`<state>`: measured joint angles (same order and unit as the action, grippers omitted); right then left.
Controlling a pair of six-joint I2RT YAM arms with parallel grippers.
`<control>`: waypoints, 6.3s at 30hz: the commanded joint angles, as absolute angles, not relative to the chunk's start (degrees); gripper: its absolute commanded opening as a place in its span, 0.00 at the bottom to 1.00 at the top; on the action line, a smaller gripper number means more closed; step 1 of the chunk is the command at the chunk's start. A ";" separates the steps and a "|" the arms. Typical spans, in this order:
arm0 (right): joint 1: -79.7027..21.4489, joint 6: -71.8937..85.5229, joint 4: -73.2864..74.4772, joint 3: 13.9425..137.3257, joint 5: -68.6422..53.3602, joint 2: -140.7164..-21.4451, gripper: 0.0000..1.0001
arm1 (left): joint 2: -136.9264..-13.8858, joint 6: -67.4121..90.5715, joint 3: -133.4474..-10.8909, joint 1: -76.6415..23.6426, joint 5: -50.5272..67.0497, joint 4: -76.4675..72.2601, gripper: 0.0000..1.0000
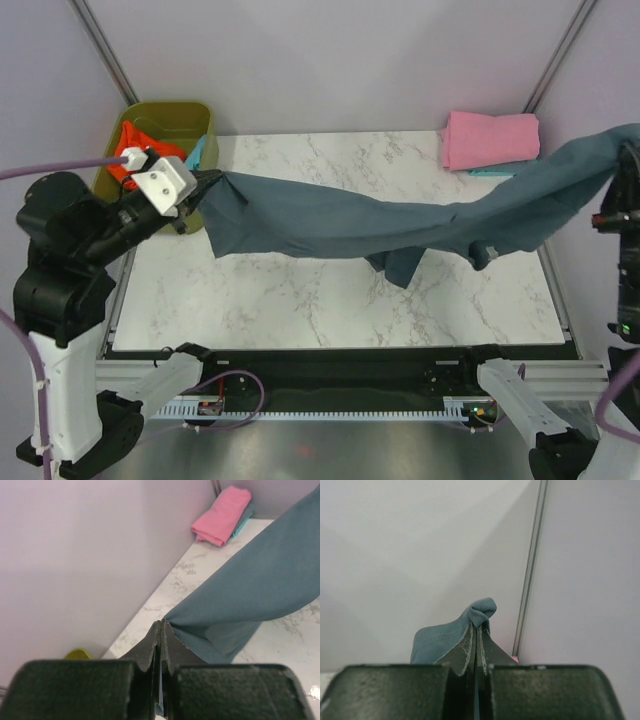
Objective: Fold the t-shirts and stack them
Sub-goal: Flatten the tshirt out
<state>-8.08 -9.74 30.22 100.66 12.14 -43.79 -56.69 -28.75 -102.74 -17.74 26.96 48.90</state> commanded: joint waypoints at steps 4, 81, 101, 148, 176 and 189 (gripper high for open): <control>-8.09 -11.51 34.71 115.47 11.69 -45.16 0.00 | -57.21 -25.14 -111.53 -17.67 31.29 48.95 0.02; -8.09 -9.84 4.75 98.35 7.73 -113.20 0.00 | -120.41 -46.32 -101.96 -15.91 21.36 53.88 0.42; -8.26 -10.28 4.75 96.94 8.00 -111.97 0.00 | -130.08 -44.91 -111.80 -14.50 12.39 49.84 0.49; -8.53 -9.58 4.66 95.36 11.77 -108.38 0.00 | -124.55 -44.12 -111.80 -12.92 10.63 48.95 0.02; 7.65 5.89 19.33 96.69 3.79 -64.09 0.00 | -80.78 -30.93 -115.67 -14.76 26.98 51.42 0.02; 7.65 -1.58 32.07 104.57 -4.22 -41.23 0.00 | -54.59 -22.87 -108.10 -14.95 32.51 52.12 0.02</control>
